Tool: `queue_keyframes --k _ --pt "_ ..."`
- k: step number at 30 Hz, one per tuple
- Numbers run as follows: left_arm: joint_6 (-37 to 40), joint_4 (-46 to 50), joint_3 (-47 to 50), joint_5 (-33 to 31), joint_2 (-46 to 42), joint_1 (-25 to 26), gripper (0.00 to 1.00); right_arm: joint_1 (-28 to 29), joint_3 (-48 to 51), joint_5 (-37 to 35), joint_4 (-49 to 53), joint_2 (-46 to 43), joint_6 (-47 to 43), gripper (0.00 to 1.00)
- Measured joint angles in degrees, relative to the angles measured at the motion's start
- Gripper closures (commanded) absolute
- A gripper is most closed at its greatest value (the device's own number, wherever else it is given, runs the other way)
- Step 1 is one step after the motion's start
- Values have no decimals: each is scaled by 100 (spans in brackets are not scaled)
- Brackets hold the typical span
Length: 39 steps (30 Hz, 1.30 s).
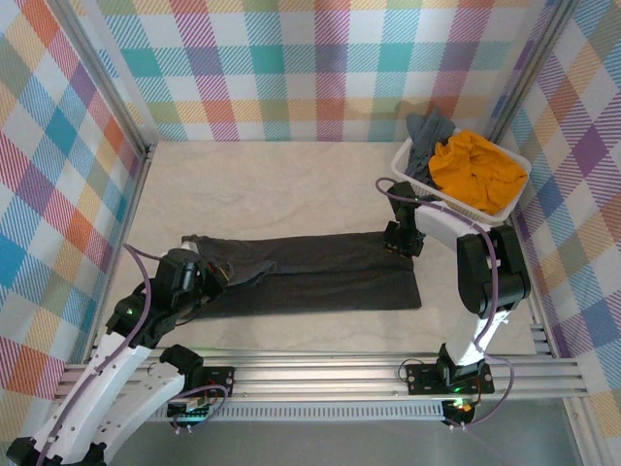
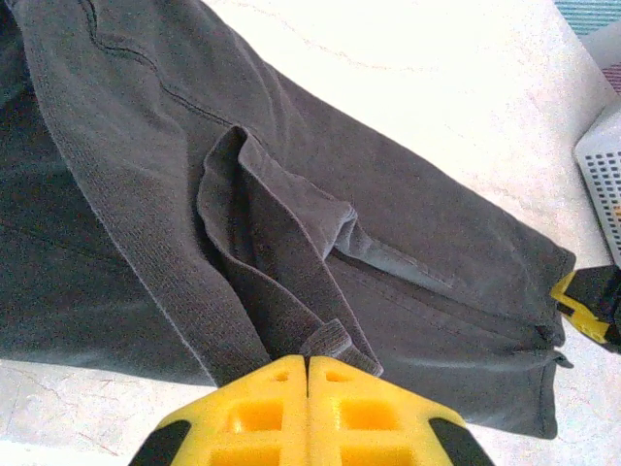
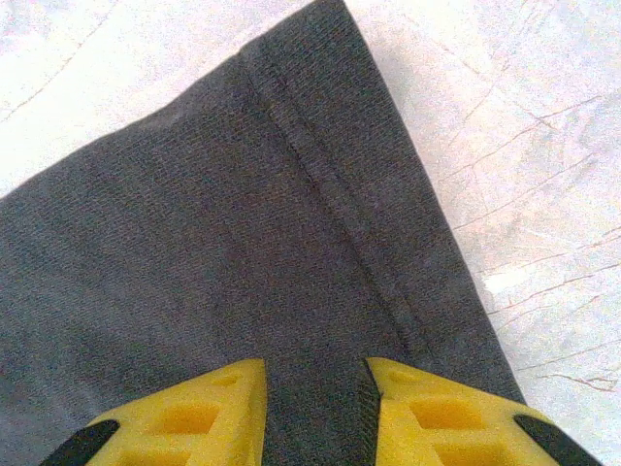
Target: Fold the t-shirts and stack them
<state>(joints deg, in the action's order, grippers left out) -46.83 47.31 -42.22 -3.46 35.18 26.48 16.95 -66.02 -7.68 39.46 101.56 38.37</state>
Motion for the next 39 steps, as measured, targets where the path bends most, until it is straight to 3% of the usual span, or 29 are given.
queue_keyframes --k 10,17,29,39 --pt "-245 520 238 -1084 584 35 100 0 0 2 48 -2 0 69" --pt "-529 468 833 -1126 1054 37 100 0 -2 4 61 -2 -2 69" --pt "-516 299 841 -1082 1047 37 100 2 -22 4 63 -221 -24 69" --pt "-474 511 780 -1405 1097 39 100 2 -22 2 68 -332 -24 69"
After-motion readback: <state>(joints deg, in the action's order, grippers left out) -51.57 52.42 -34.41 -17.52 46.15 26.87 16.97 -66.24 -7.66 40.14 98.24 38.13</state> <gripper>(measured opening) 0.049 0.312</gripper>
